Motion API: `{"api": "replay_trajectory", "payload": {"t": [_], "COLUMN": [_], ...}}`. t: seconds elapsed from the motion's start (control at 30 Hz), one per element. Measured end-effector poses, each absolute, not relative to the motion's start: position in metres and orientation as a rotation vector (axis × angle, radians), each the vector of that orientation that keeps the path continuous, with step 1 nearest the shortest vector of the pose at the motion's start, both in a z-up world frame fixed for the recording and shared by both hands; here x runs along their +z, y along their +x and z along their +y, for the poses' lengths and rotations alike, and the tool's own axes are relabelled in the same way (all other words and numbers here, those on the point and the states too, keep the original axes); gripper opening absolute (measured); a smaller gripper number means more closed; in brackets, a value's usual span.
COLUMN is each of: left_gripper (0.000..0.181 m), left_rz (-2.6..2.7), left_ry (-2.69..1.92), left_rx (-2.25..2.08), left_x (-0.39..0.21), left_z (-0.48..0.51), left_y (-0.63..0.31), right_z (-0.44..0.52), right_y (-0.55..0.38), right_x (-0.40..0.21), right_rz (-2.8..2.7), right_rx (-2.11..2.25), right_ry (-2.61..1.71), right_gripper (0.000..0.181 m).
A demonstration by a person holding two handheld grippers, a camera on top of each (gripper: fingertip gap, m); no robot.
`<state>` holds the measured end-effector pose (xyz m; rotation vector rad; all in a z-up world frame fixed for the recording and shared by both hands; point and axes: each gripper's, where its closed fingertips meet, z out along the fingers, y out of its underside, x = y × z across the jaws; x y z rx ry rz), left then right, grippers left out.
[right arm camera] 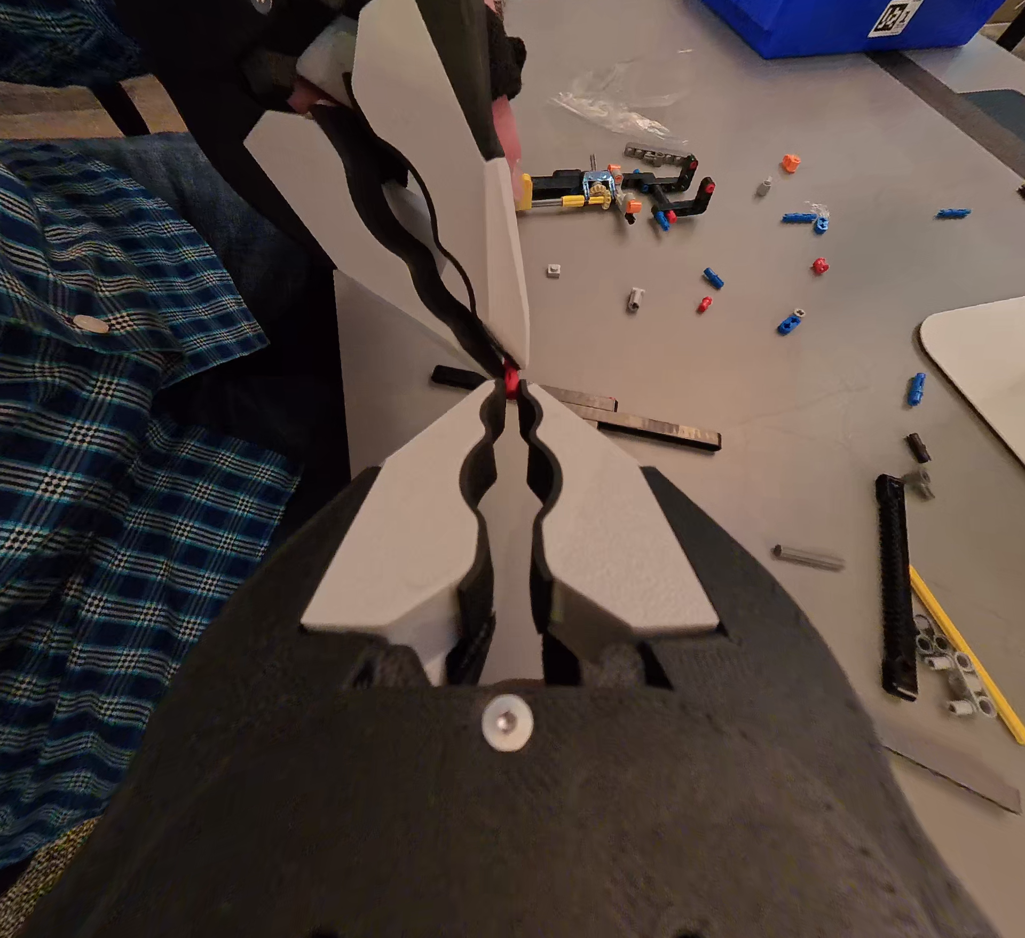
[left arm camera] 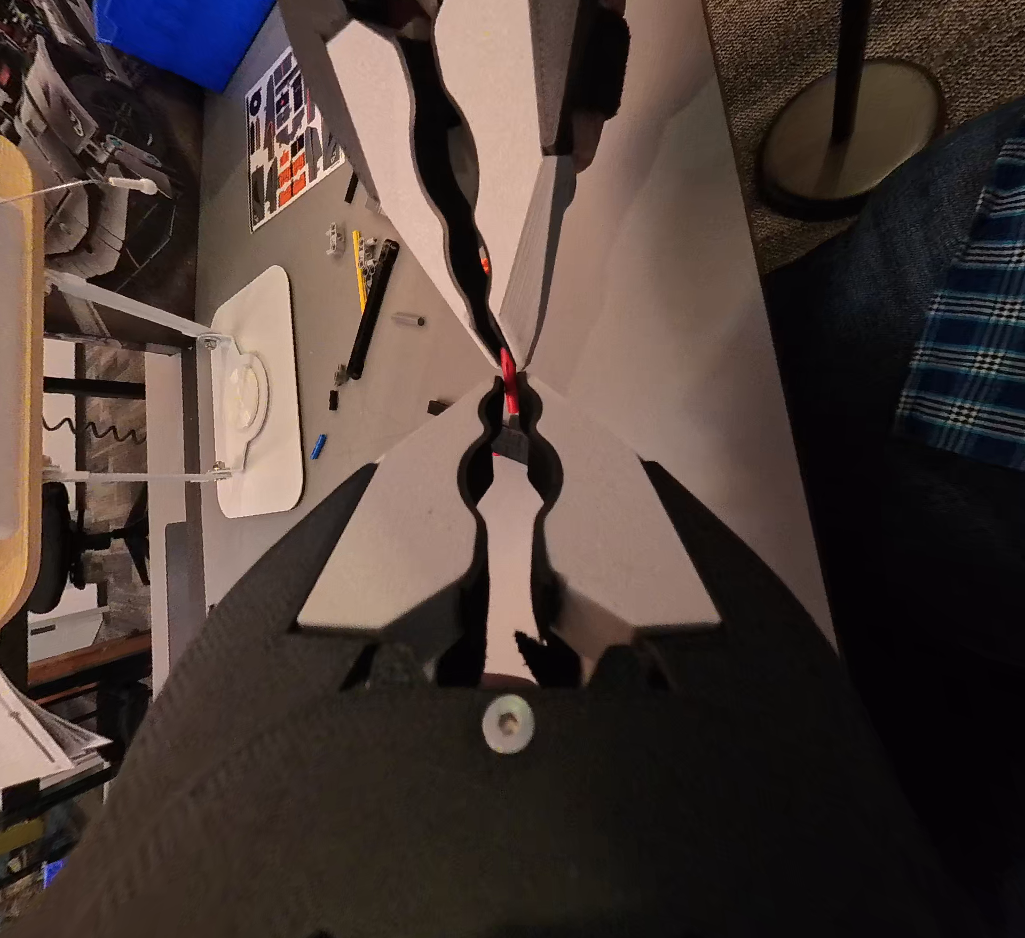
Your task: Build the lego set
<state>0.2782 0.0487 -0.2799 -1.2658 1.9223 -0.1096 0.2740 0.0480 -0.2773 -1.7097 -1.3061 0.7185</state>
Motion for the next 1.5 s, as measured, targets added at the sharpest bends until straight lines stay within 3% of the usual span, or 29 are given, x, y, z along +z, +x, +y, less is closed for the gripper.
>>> {"api": "replay_trajectory", "payload": {"t": [0.33, 0.6, 1.5], "left_gripper": [0.002, 0.002, 0.002], "left_rz": [1.899, 1.876, 1.835], "left_ry": [-1.291, -1.387, -1.535], "left_rx": [-0.101, -0.044, -0.002], "left_x": [-0.276, -0.280, -0.295], "left_z": [0.050, 0.059, 0.071], "left_y": [0.269, 0.232, 0.185], "right_z": [0.049, 0.054, 0.056], "right_y": [0.268, 0.276, 0.297], "right_x": [-0.272, -0.276, -0.289], "right_rz": [-1.264, -1.233, -1.207], "right_rx": [0.779, 0.766, 0.719], "right_ry": [-1.696, -1.731, -1.800], "right_gripper": [0.003, 0.017, 0.018]}}
